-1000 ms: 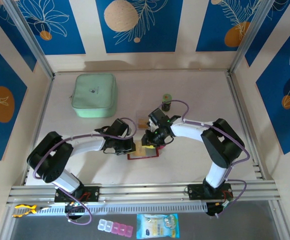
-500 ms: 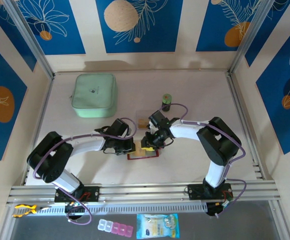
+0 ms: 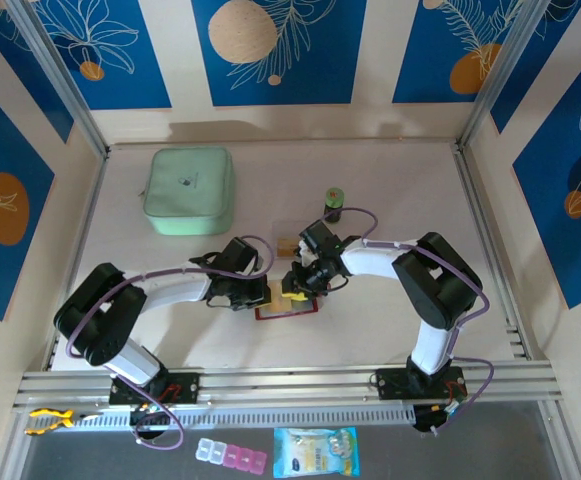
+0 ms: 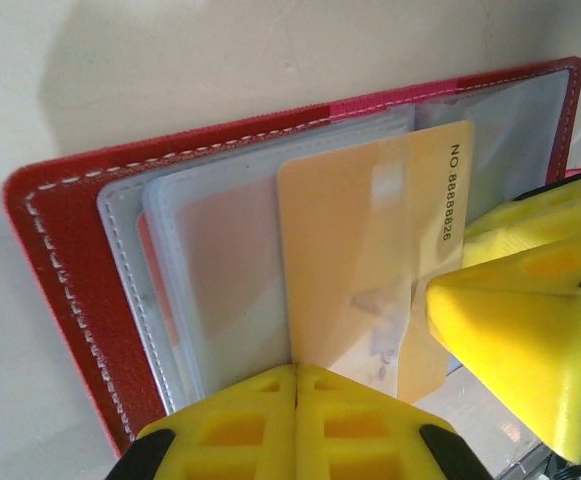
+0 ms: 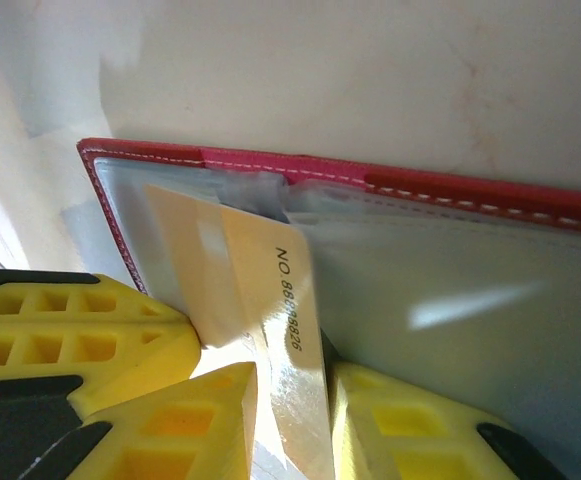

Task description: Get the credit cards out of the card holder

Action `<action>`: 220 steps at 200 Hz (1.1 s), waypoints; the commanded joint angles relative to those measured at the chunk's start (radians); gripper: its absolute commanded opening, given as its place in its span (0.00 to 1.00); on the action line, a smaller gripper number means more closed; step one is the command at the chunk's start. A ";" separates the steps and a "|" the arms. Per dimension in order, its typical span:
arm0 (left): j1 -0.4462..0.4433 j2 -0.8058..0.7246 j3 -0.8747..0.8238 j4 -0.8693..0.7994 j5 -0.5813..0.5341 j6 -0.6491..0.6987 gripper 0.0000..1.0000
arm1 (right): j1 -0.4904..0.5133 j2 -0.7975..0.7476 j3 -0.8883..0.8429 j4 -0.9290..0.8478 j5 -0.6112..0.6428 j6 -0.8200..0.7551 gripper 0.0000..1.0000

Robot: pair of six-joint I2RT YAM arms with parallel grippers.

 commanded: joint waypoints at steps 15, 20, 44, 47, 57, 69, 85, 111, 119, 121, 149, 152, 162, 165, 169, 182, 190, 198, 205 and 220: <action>-0.006 0.025 0.006 -0.066 -0.019 0.020 0.05 | -0.014 0.006 0.018 0.018 -0.033 -0.012 0.27; -0.006 0.027 0.007 -0.067 -0.020 0.021 0.05 | -0.016 0.006 0.018 0.018 -0.033 -0.016 0.27; -0.006 0.029 0.013 -0.071 -0.018 0.024 0.05 | -0.024 0.013 0.019 0.030 -0.044 -0.020 0.27; -0.006 0.029 0.015 -0.072 -0.018 0.023 0.05 | -0.025 0.014 0.019 0.032 -0.046 -0.020 0.27; -0.005 0.031 0.016 -0.072 -0.019 0.023 0.05 | -0.028 0.019 0.018 0.042 -0.051 -0.019 0.28; -0.006 0.031 0.018 -0.074 -0.019 0.023 0.05 | -0.031 0.025 0.017 0.056 -0.060 -0.017 0.28; -0.007 0.034 0.020 -0.074 -0.019 0.023 0.05 | -0.034 0.027 0.011 0.080 -0.072 -0.014 0.27; -0.005 0.037 0.022 -0.076 -0.018 0.025 0.05 | -0.035 0.031 0.006 0.099 -0.086 -0.012 0.26; -0.007 0.037 0.023 -0.075 -0.018 0.025 0.05 | -0.035 0.029 0.004 0.102 -0.087 -0.012 0.25; -0.007 0.037 0.023 -0.074 -0.018 0.025 0.05 | -0.036 0.028 0.003 0.104 -0.087 -0.012 0.25; -0.006 0.039 0.023 -0.074 -0.019 0.025 0.05 | -0.038 0.020 -0.006 0.115 -0.090 -0.008 0.21; -0.006 0.038 0.023 -0.074 -0.020 0.025 0.05 | -0.038 0.020 -0.008 0.114 -0.090 -0.009 0.20; -0.006 0.037 0.021 -0.074 -0.019 0.026 0.05 | -0.040 0.014 -0.009 0.110 -0.089 -0.009 0.19; -0.006 0.037 0.021 -0.074 -0.019 0.025 0.05 | -0.040 0.012 -0.009 0.111 -0.089 -0.010 0.18; -0.007 0.037 0.020 -0.076 -0.021 0.027 0.05 | -0.040 0.011 -0.012 0.111 -0.089 -0.011 0.17; -0.007 0.035 0.018 -0.076 -0.022 0.027 0.05 | -0.040 -0.002 -0.018 0.108 -0.091 -0.012 0.15; -0.007 0.033 0.016 -0.076 -0.024 0.027 0.05 | -0.040 -0.008 -0.021 0.104 -0.092 -0.014 0.14; -0.006 0.034 0.017 -0.077 -0.024 0.027 0.05 | -0.040 -0.014 -0.025 0.099 -0.092 -0.016 0.12; -0.006 0.033 0.017 -0.077 -0.026 0.026 0.05 | -0.040 -0.020 -0.027 0.093 -0.092 -0.019 0.11; -0.004 0.032 0.017 -0.077 -0.026 0.028 0.05 | -0.041 -0.032 -0.034 0.081 -0.084 -0.023 0.09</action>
